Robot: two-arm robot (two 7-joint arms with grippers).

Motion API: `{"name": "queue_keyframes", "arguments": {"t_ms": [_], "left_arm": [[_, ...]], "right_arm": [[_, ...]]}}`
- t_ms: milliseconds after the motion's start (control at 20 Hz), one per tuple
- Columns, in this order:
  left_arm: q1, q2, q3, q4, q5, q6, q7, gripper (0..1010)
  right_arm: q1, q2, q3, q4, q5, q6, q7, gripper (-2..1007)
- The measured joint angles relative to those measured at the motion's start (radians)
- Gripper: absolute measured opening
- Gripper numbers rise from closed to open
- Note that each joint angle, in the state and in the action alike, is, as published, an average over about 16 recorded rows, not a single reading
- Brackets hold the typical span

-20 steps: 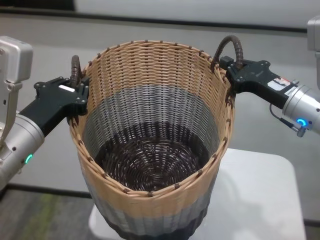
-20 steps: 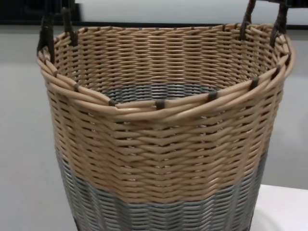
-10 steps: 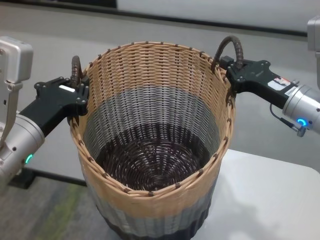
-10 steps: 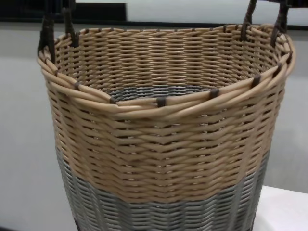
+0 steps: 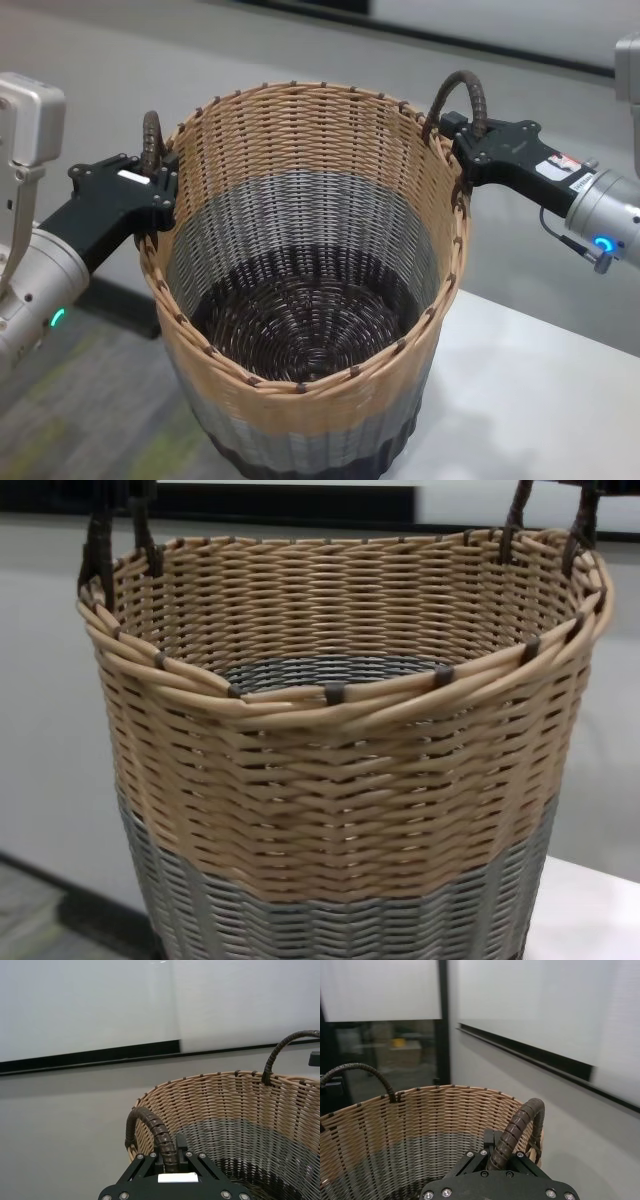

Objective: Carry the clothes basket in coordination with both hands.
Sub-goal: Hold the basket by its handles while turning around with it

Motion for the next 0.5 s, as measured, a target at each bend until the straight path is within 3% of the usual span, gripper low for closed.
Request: {"name": "queue_keyframes", "arguments": {"t_ms": [500], "left_arm": [[0.0, 0.0, 0.0, 0.0, 0.0, 0.0, 0.0, 168]], "right_arm": [[0.0, 0.0, 0.0, 0.0, 0.0, 0.0, 0.0, 10]]}}
